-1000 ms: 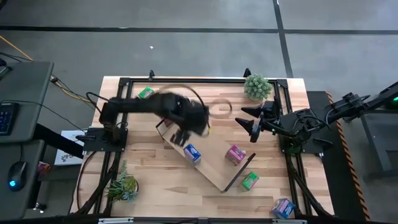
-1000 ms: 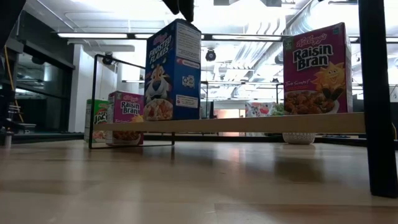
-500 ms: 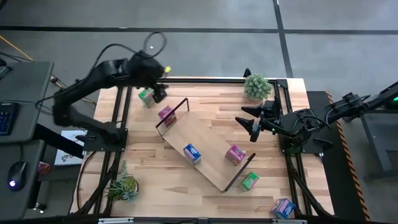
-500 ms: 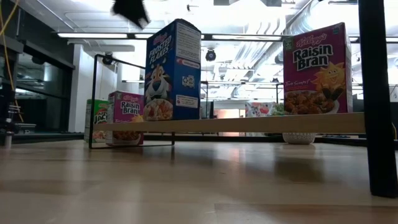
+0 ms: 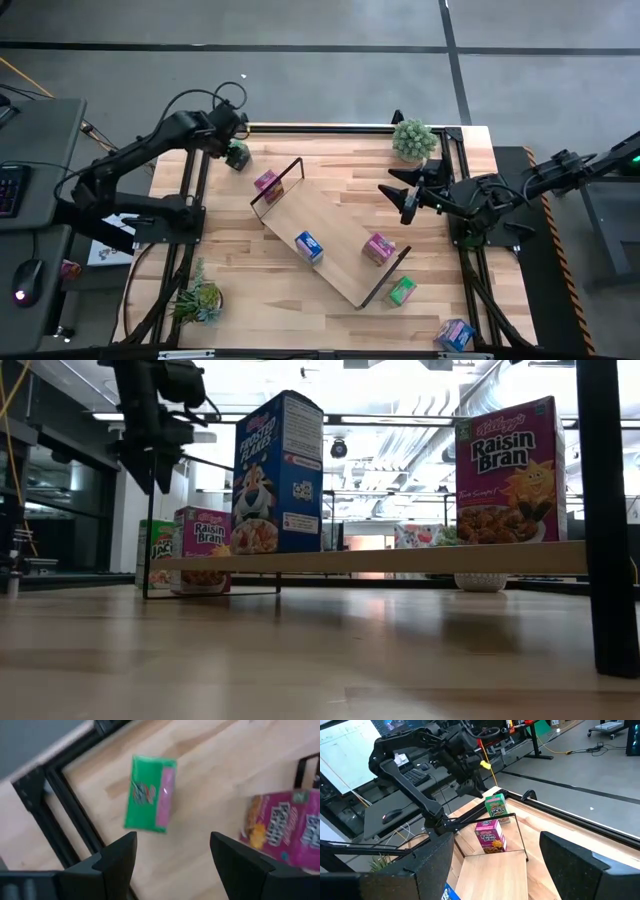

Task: Stack cereal on shelf
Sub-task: Put the left green cereal box on the shelf

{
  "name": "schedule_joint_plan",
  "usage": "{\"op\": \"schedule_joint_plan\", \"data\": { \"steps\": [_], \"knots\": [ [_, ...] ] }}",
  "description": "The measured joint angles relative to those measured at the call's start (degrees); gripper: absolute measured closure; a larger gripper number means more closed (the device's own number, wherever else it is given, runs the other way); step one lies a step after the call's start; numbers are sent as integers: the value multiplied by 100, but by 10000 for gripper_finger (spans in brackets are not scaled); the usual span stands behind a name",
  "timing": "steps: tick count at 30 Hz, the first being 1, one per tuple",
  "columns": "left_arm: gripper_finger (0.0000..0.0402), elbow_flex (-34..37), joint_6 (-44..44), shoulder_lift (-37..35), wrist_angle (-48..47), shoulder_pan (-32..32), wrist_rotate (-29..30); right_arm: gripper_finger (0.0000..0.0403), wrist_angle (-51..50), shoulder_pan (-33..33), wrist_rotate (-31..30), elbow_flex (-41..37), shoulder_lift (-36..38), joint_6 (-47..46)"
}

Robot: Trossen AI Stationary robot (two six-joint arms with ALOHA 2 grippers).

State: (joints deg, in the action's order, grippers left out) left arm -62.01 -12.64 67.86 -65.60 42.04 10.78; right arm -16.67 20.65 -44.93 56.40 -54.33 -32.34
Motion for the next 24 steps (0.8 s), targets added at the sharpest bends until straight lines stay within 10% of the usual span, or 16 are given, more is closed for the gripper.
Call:
{"op": "schedule_joint_plan", "data": {
  "steps": [24],
  "knots": [
    [158,-84,1351,941,258,522,95,114,20,-193,338,0,0,-127]
  ]
}}
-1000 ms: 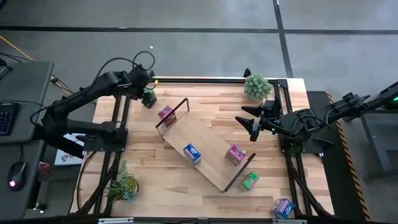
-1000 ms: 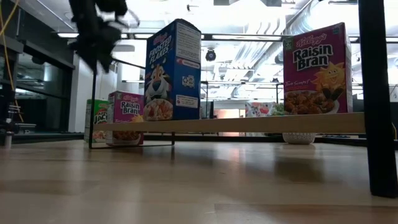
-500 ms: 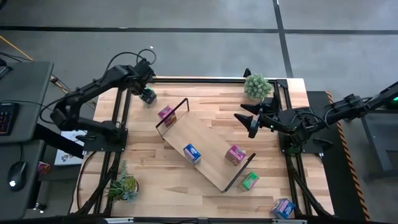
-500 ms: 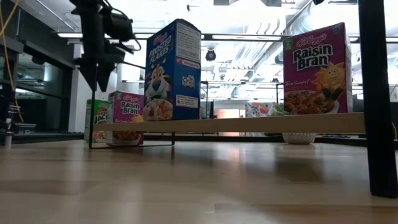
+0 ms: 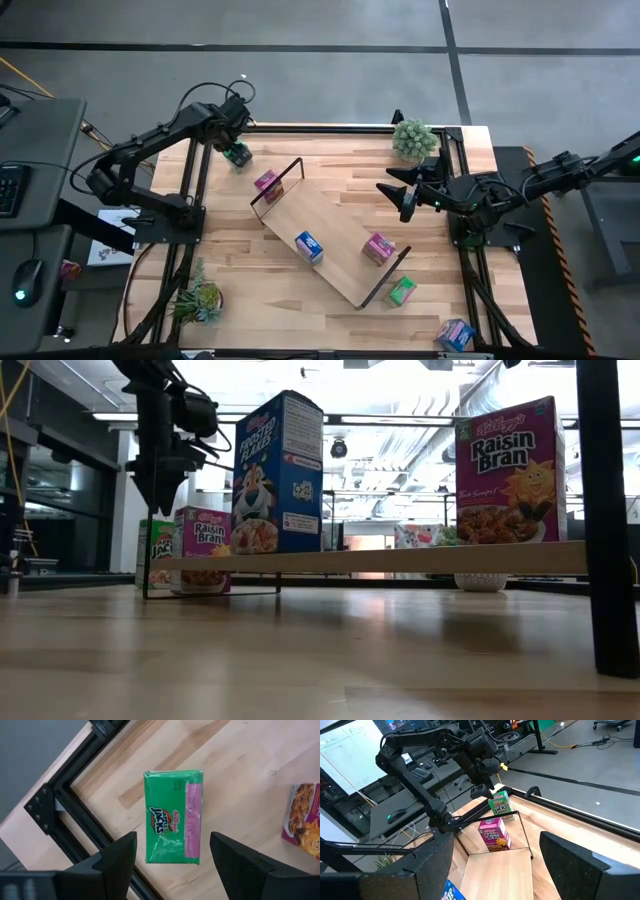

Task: Stack cereal on shelf
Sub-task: Put the left green cereal box on the shelf

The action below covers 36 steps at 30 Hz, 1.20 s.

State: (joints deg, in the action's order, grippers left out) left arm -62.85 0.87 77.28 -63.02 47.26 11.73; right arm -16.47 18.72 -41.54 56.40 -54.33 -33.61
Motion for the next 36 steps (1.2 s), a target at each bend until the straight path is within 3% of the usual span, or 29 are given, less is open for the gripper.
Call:
{"op": "schedule_joint_plan", "data": {
  "steps": [7,16,20,28,36],
  "knots": [
    [149,0,178,0,88,-1,13,114,0,0,-2,0,0,-1],
    [88,0,356,-4,162,-21,-11,114,0,0,-4,0,0,-23],
    [86,3,-52,-4,27,-48,-43,114,0,0,-30,0,-2,-149],
    [86,13,-71,17,421,-23,-48,114,0,0,-30,0,-2,-153],
    [87,20,-71,546,328,216,-238,114,0,0,-30,0,-2,-243]
  ]
}}
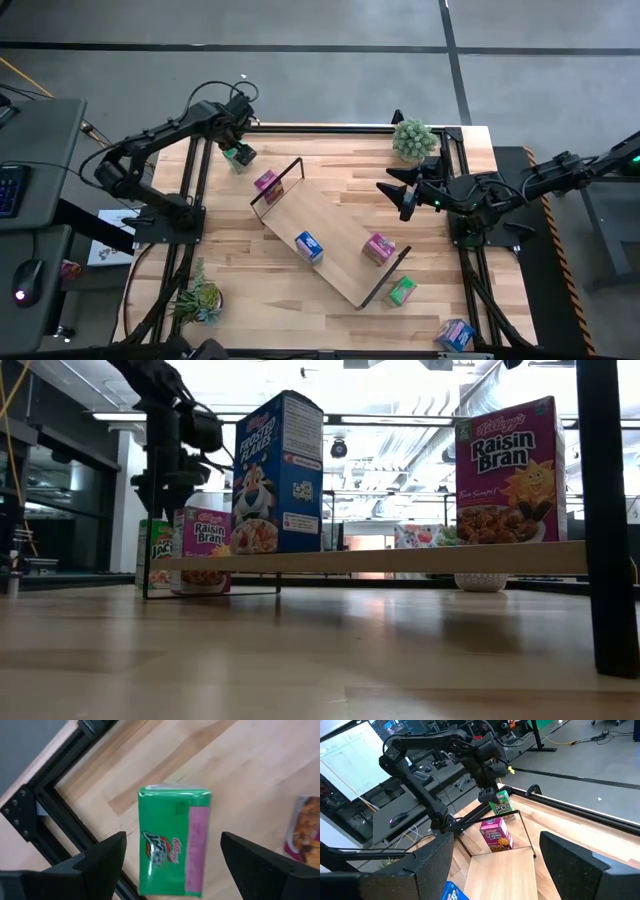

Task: Stack cereal on shelf
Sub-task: Put the left green cereal box on the shelf

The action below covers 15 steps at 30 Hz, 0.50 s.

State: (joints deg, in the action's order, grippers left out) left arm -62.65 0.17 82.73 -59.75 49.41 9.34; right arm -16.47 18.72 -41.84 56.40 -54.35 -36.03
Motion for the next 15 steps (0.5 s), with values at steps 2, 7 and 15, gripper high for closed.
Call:
{"op": "schedule_joint_plan", "data": {
  "steps": [2,7,15],
  "knots": [
    [87,0,0,129,11,13,2,114,0,0,2,0,0,0],
    [87,0,75,433,10,13,15,114,-2,0,2,0,-2,1],
    [88,0,155,864,7,13,13,114,-2,0,2,0,-2,26]
  ]
}}
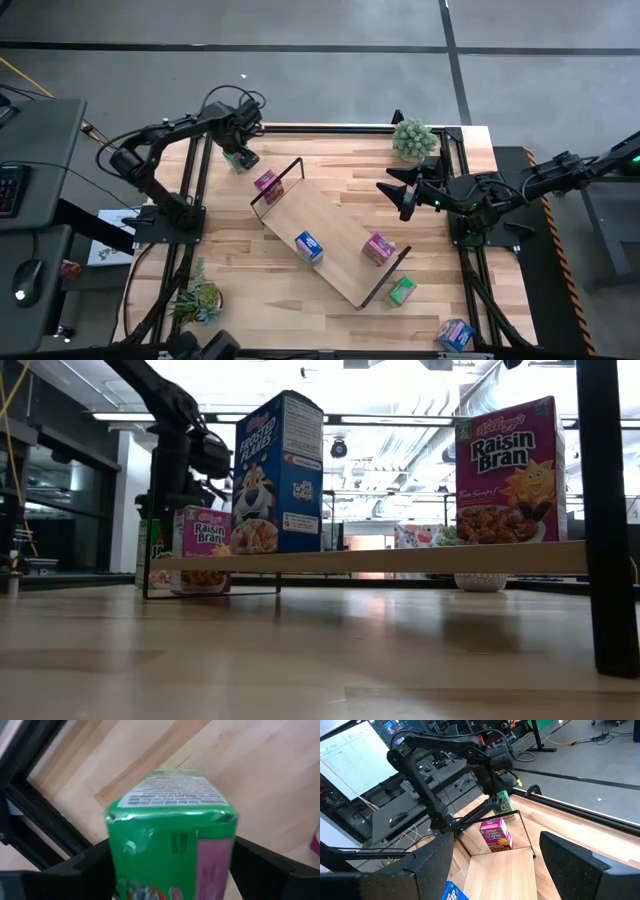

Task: Stack cereal on shelf
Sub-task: Put the left green cereal box on the shelf

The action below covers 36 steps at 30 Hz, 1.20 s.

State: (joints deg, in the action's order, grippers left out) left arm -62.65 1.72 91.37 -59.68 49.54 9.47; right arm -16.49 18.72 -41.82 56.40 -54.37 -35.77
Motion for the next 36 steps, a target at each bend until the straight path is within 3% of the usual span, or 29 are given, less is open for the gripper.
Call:
{"op": "schedule_joint_plan", "data": {
  "steps": [15,19,26,31,36],
  "knots": [
    [95,2,-115,254,50,0,8,114,0,0,0,0,0,25],
    [132,2,-134,254,74,0,69,114,0,0,-2,0,0,122],
    [235,-109,-151,248,-164,0,255,114,0,0,-2,0,0,127],
    [275,-701,-149,181,-741,0,276,114,0,0,-2,0,0,111],
    [262,-1994,-67,-31,-1457,-7,372,114,1,0,-1,0,0,118]
  ]
}}
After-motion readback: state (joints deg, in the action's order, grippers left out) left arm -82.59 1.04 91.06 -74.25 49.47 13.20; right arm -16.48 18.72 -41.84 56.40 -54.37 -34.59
